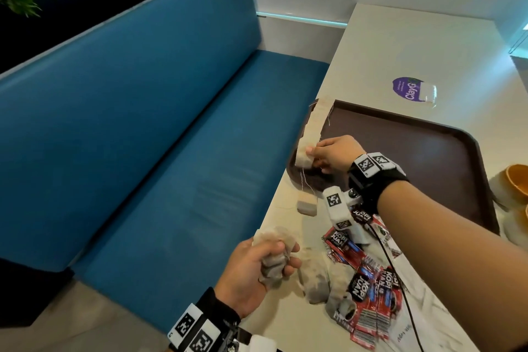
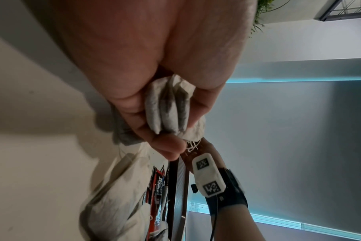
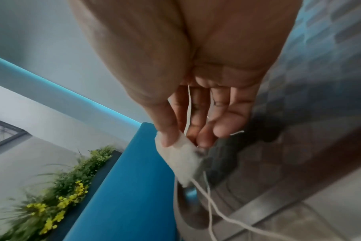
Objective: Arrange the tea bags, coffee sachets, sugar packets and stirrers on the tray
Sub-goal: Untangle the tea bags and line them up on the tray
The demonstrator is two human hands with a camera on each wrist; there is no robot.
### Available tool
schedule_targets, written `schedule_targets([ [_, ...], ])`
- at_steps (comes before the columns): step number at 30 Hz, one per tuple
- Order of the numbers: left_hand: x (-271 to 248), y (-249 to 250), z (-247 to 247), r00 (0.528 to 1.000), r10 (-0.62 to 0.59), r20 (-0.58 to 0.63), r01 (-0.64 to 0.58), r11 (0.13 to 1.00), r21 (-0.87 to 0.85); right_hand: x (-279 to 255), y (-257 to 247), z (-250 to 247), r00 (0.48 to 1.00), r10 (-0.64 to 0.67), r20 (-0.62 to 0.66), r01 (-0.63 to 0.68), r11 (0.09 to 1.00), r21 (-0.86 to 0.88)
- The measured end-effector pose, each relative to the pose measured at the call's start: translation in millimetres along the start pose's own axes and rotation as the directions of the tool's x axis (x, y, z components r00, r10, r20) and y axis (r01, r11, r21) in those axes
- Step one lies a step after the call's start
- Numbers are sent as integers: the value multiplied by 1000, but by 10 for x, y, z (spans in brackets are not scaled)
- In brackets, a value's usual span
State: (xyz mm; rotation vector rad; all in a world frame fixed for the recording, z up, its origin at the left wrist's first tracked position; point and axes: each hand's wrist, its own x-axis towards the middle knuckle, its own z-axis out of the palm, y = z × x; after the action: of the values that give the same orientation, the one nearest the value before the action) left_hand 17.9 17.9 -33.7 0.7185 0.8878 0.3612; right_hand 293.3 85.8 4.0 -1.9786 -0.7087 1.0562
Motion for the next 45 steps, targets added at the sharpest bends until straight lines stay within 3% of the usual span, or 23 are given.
schedule_targets([
  [4,-3,-19,7,1000,27,0,-27,999,-42,148,19,62,994,39,-98,-45,997,-67],
  [16,64,-56,-10,994,94,60,-86,989,-123,231,-48,66,973,97,-209,-96,995,11],
  [20,72,-65,-17,993,98,59,-91,990,-111,194,-67,86,983,146,-113,-154,986,-64],
  [25,73,-67,-10,994,97,56,-91,990,-112,190,-67,135,986,118,-121,-135,980,-146],
  [39,85,-76,-32,992,104,66,-97,991,-89,109,-46,146,993,98,-66,-105,986,-126],
  [45,57,-61,-25,994,99,36,-95,990,-102,-34,-13,-80,994,59,-87,-67,993,-94],
])
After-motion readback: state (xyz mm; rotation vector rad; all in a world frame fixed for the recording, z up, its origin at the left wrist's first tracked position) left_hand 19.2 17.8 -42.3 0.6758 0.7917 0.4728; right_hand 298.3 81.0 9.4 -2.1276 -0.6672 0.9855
